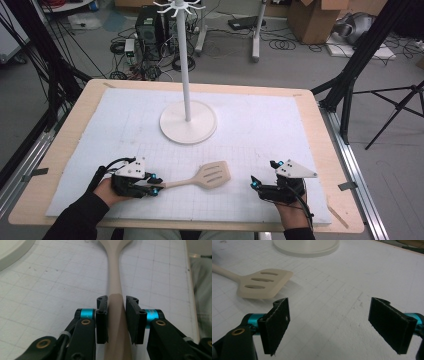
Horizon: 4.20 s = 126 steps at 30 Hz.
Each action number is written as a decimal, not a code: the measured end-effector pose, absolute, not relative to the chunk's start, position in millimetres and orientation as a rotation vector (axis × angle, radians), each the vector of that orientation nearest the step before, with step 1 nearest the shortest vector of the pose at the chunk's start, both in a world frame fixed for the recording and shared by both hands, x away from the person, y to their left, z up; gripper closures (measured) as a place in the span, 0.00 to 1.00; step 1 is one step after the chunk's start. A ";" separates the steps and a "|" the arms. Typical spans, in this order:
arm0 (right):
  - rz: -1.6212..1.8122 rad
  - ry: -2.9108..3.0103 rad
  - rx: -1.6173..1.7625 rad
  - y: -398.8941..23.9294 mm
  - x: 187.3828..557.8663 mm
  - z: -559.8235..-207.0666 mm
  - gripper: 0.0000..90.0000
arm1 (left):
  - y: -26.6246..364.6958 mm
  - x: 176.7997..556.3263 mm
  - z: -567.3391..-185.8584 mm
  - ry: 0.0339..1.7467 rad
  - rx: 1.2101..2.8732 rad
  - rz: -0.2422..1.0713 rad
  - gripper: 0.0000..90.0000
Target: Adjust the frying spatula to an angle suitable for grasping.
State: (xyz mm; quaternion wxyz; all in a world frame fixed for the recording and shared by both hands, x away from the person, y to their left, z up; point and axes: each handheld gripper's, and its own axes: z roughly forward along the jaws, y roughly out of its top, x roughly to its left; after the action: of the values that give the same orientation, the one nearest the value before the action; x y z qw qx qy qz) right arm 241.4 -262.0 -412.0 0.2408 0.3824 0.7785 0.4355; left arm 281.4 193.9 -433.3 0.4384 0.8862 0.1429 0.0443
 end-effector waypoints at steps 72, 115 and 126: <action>0.879 2.789 0.620 -66.7 308.1 -421.5 0.87 | 267.0 274.3 -411.8 0.742 1.693 0.482 0.28; 0.986 2.568 0.978 -136.3 295.6 -420.1 0.79 | 265.2 275.0 -413.3 0.756 1.700 0.483 0.29; 1.095 2.464 0.902 -149.4 286.6 -402.8 0.59 | 265.1 274.7 -413.5 0.756 1.704 0.481 0.29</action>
State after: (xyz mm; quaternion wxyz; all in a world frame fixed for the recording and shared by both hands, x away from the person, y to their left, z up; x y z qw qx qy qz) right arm 286.6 -149.4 -402.8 0.1485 0.3136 0.8570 0.3810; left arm 274.7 265.1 -413.5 0.5716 0.7263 0.3222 0.2049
